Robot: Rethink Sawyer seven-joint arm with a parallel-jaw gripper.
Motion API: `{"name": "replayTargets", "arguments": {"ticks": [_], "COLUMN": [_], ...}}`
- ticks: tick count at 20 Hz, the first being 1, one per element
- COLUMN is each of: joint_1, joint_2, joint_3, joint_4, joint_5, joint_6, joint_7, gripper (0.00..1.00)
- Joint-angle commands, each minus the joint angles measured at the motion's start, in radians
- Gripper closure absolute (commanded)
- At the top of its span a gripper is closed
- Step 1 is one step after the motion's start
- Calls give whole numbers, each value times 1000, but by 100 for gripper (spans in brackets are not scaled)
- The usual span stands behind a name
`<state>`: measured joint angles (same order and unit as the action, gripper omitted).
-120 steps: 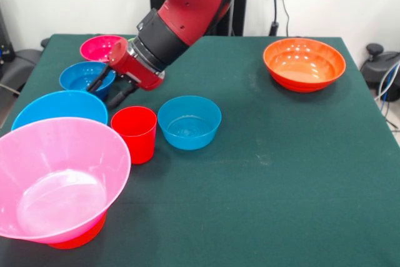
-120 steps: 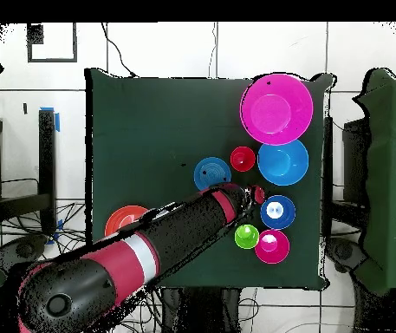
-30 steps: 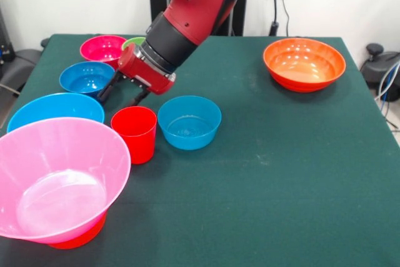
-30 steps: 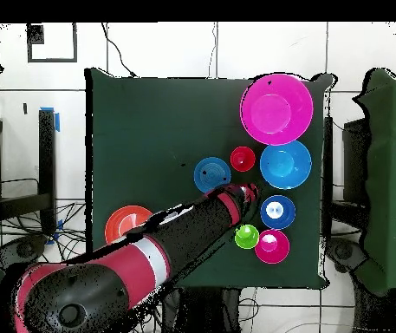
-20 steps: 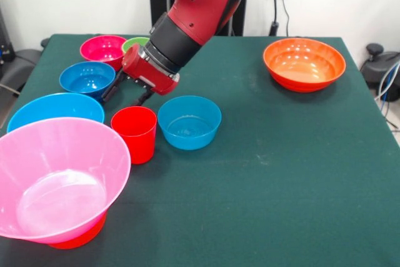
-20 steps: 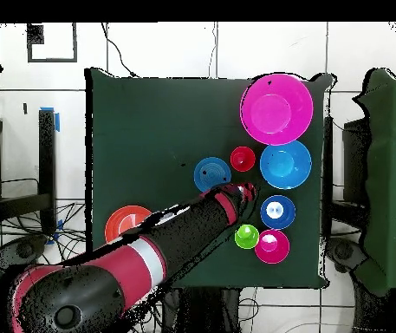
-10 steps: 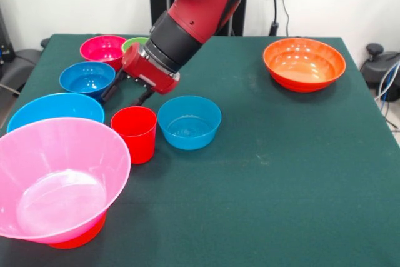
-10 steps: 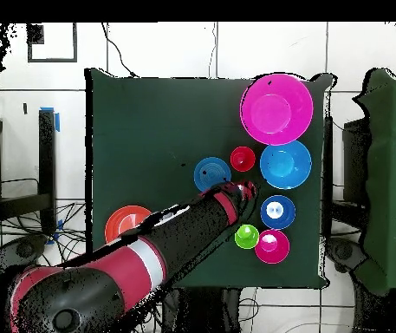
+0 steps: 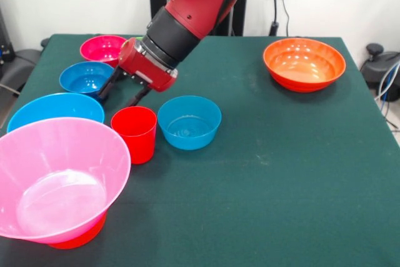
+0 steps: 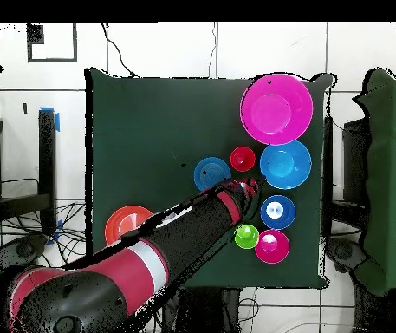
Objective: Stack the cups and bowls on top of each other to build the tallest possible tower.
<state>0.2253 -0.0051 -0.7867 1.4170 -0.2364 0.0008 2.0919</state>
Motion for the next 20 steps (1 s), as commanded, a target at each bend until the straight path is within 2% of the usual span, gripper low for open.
{"name": "replayTargets", "arguments": {"ticks": [1,11,20], "joint_1": [-33,-53,-57], "joint_2": [11,21,56], "joint_3": [134,148,149], "joint_4": [-61,-75,-90], "joint_5": [-48,-62,-45], "joint_6": [2,-7,-18], "joint_7": [22,22,46], "gripper": [0,0,0]}}
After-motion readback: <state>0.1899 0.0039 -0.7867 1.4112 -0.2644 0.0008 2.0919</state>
